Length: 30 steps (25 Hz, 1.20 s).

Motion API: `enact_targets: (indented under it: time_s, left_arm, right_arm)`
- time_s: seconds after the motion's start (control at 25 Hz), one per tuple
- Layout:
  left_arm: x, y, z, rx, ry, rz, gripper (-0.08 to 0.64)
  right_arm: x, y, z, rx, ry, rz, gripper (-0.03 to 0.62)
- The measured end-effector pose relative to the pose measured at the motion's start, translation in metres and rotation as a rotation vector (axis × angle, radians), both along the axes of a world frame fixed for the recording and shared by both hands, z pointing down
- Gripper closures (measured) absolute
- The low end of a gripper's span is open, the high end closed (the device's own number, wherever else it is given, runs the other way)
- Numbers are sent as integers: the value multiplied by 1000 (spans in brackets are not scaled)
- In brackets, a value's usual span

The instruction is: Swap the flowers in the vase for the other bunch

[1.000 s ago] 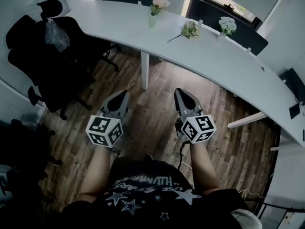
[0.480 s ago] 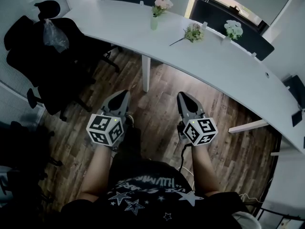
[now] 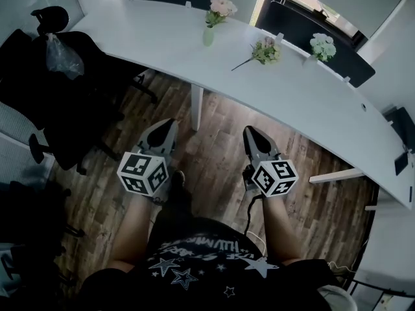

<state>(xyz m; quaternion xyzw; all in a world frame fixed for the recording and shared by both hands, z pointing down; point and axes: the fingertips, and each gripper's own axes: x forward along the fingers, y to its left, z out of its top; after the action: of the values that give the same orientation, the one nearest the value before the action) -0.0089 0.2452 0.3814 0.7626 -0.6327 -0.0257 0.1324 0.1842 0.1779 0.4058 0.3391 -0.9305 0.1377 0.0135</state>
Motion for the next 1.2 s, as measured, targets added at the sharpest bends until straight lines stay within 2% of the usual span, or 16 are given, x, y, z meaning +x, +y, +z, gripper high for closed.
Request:
enact_targets:
  time_s: [0.64, 1.2]
  left_arm:
    - [-87, -124, -1, -13, 31, 74, 552]
    - [-150, -197, 13, -36, 46, 147, 553]
  right_arm:
    - [-80, -112, -1, -50, 0, 83, 589]
    - [-150, -179, 7, -69, 10, 137, 589]
